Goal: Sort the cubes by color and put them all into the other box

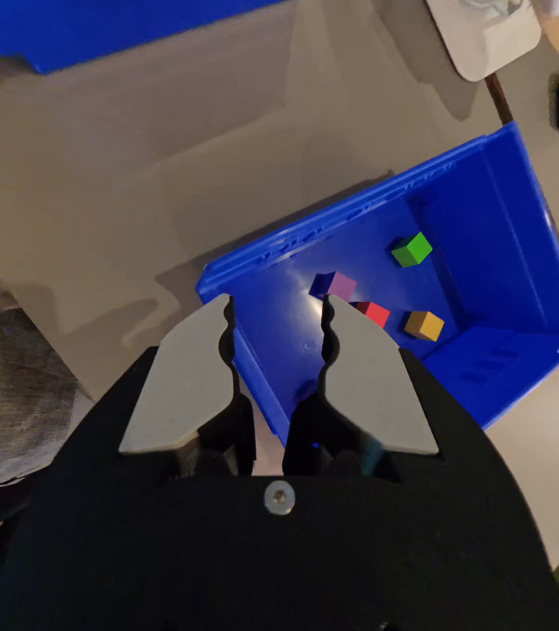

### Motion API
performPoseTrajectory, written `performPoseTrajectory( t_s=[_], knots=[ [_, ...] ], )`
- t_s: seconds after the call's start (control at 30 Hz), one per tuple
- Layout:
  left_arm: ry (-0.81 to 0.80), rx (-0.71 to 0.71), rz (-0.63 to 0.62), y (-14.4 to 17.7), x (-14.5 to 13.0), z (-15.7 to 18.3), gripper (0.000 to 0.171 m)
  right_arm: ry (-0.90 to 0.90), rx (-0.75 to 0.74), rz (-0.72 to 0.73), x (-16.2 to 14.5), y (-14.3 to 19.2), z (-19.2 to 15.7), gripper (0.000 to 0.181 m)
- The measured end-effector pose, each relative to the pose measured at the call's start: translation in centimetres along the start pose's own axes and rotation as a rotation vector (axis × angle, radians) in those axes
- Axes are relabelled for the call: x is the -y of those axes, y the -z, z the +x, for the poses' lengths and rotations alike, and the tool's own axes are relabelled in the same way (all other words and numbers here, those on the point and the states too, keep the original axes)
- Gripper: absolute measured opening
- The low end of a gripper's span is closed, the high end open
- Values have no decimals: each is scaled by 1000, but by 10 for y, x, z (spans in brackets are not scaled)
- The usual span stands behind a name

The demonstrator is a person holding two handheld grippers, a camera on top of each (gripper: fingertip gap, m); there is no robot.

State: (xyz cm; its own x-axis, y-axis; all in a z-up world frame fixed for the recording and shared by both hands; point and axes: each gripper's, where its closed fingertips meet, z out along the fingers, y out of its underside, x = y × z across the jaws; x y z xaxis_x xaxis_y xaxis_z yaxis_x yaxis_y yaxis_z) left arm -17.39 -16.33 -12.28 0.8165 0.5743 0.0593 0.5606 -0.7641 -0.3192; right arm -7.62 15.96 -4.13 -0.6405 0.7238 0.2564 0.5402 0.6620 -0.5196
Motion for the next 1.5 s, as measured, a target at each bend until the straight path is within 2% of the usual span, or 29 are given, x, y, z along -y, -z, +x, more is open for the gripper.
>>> performPoseTrajectory(
  t_s=[0.07, 0.13, 0.23, 0.3, 0.47, 0.57, 0.7, 0.93, 1.03, 1.2, 1.5],
  knots=[
    [-21, 69, -19, 13, -2, -18, 44, -9, 0, -8, -8, -5, 0, 49],
    [-112, 142, -73, 20, -3, -33, 43, -27, 28, 6, -11, -10, -2, 49],
    [-316, 238, -209, 20, -7, -53, 44, -38, 44, 8, -14, -16, -4, 49],
    [-357, 279, -318, 18, -11, -64, 44, -39, 49, 10, -15, -17, -7, 50],
    [-293, 250, -567, 10, -34, -70, 38, -39, 44, 32, -15, -14, -11, 50],
    [-394, 275, -659, 9, -37, -78, 38, -34, 39, 42, -15, -10, -11, 50],
    [-480, 243, -733, 7, -41, -70, 40, -32, 30, 48, -15, -6, -9, 50],
    [-446, 188, -727, 3, -39, -63, 41, -33, 36, 49, -17, -9, -12, 49],
    [-384, 128, -706, 1, -37, -58, 33, -34, 33, 50, -18, -10, -12, 49],
    [-373, 171, -630, 8, -20, -69, 33, -36, 34, 46, -20, -9, -13, 49],
    [-375, 97, -665, 7, -33, -59, 37, -35, 43, 44, -23, -13, -18, 49]
  ],
)
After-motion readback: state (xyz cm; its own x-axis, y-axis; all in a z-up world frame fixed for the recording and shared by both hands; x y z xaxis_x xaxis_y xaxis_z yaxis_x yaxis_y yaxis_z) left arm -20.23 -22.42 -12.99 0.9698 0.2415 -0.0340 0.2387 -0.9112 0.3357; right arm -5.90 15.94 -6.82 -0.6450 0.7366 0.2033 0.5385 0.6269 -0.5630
